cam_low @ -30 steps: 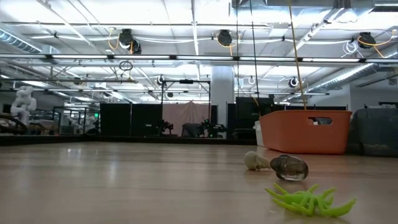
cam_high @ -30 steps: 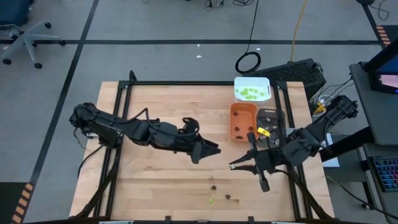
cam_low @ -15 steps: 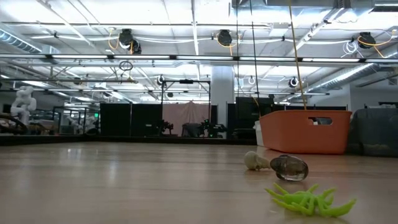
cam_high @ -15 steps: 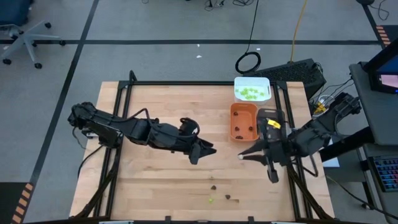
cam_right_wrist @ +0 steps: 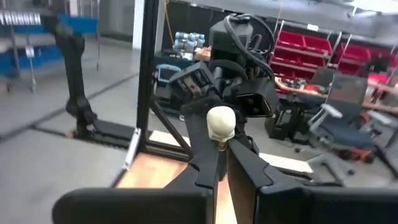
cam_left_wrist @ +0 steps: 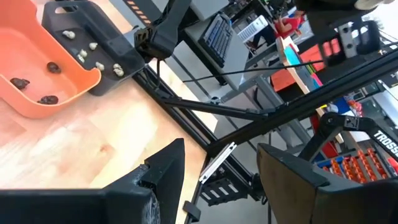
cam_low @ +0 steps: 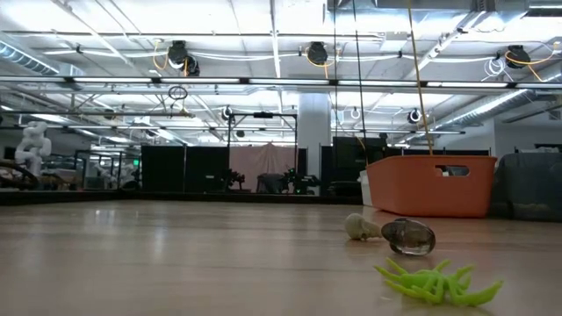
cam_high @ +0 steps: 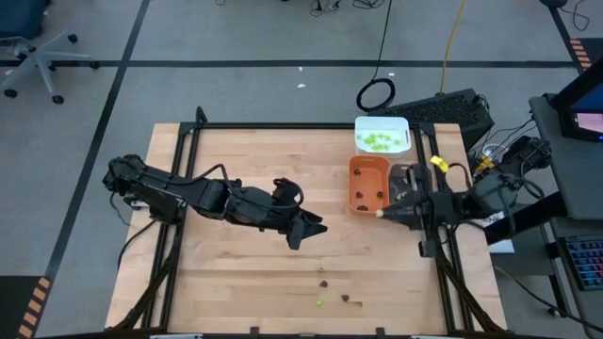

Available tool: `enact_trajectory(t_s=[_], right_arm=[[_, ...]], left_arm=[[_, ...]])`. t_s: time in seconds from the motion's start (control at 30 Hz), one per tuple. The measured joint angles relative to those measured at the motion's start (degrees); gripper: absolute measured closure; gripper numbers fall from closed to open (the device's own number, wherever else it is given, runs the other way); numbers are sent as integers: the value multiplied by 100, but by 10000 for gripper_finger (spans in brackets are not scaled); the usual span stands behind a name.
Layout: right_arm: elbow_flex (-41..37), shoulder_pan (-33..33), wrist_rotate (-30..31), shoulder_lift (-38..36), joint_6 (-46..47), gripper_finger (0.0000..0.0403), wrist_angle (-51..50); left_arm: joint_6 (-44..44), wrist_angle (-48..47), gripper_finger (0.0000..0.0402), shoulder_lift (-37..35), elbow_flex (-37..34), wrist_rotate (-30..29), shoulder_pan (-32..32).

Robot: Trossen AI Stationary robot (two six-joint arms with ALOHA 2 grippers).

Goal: Sort Halloween decoration
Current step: Put the white skull toy into the black bin

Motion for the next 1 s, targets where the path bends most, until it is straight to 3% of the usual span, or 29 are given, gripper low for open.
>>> enact_trajectory(t_s=[0.23,0.6,0.73,1.0], right_arm=[[0,2,455,-109,498,388,43],[0,4,1356,-805,642,401,-205],[0,5,1766,-1186,907,402,-947],[-4,7,1794,-2085,2348,403,-3075]], left_arm=[[178,0,198,1,0,330,322],[349,-151,198,2,0,1655,826],[346,-334,198,-8,0,1937,883],[355,-423,198,-84,0,2033,872]])
